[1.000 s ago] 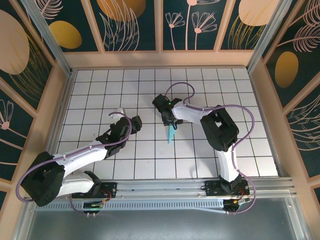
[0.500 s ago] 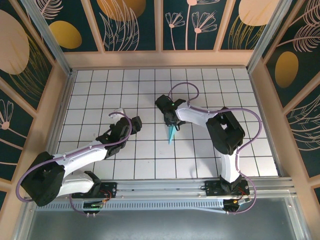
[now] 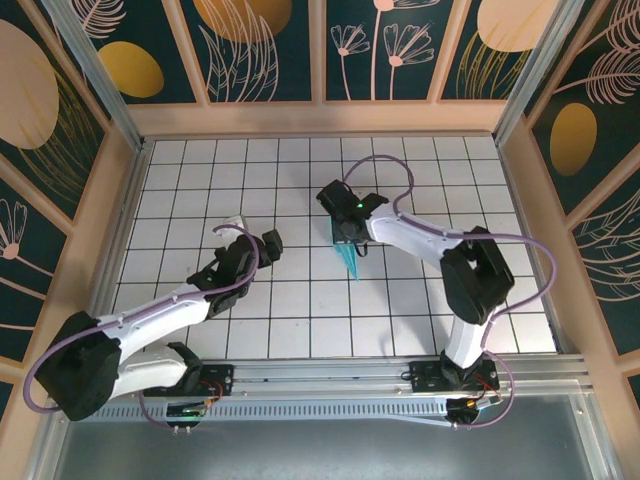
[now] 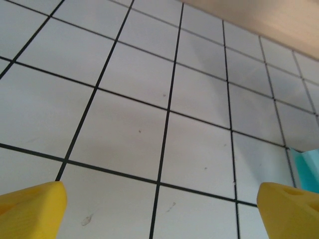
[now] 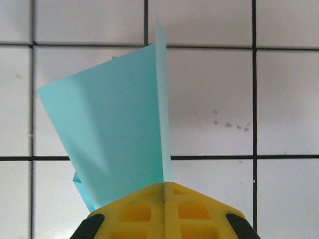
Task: Fold a paper plane with a square sheet of paper (fold left side to right side)
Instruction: Turn over the paper plane at the center of the table.
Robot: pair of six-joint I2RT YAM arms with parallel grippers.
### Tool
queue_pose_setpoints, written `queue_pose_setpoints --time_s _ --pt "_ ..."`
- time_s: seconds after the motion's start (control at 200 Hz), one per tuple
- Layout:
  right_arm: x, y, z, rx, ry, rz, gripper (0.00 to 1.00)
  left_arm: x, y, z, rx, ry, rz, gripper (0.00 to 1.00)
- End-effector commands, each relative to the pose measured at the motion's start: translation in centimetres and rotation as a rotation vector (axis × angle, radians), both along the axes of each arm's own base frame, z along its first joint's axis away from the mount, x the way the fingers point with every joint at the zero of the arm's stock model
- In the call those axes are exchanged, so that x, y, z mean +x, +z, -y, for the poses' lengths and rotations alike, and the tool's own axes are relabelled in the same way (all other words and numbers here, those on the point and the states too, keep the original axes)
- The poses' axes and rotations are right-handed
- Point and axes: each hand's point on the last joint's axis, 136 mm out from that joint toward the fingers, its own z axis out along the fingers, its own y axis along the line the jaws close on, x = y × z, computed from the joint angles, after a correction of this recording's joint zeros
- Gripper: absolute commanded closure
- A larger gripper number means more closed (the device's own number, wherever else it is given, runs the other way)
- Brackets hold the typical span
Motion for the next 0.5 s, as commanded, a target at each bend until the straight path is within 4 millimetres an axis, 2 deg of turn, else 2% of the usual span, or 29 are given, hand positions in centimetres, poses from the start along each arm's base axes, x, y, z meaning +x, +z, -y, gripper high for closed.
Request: queue_pose_setpoints --time_s 0.0,0.11,0.17,0.18,0.22,0.335,0.495 --pt "1.5 4.7 0.0 0.129 0.024 0.101 1.00 0.1 2.2 -0.9 -0.046 0.049 0.055 0.01" --pt "2.1 8.0 -0.7 0.400 0.097 0.171 1.00 -0.1 3.4 -1.1 -0.095 0.051 0.091 0.01" --pt "1.5 9.1 -1.3 0.580 0.157 0.174 1.00 -0.3 4.0 -1.1 -0.124 0.045 0.109 0.01" --pt "1.9 9.4 -0.6 0.603 0.142 0.184 1.00 -0.3 4.1 -1.1 -0.129 0.043 0.112 0.01" --pt "1.8 10.0 -0.4 0.707 0.166 0.184 1.00 -0.4 4.3 -1.0 -0.148 0.038 0.120 0.01" --pt "1.1 10.1 -0.3 0.861 0.236 0.169 1.00 -0.5 4.8 -0.7 -0.187 0.018 0.132 0.01" --pt "0.2 8.6 -1.3 1.014 0.294 0.116 1.00 -0.3 5.3 0.2 -0.228 -0.016 0.132 0.01"
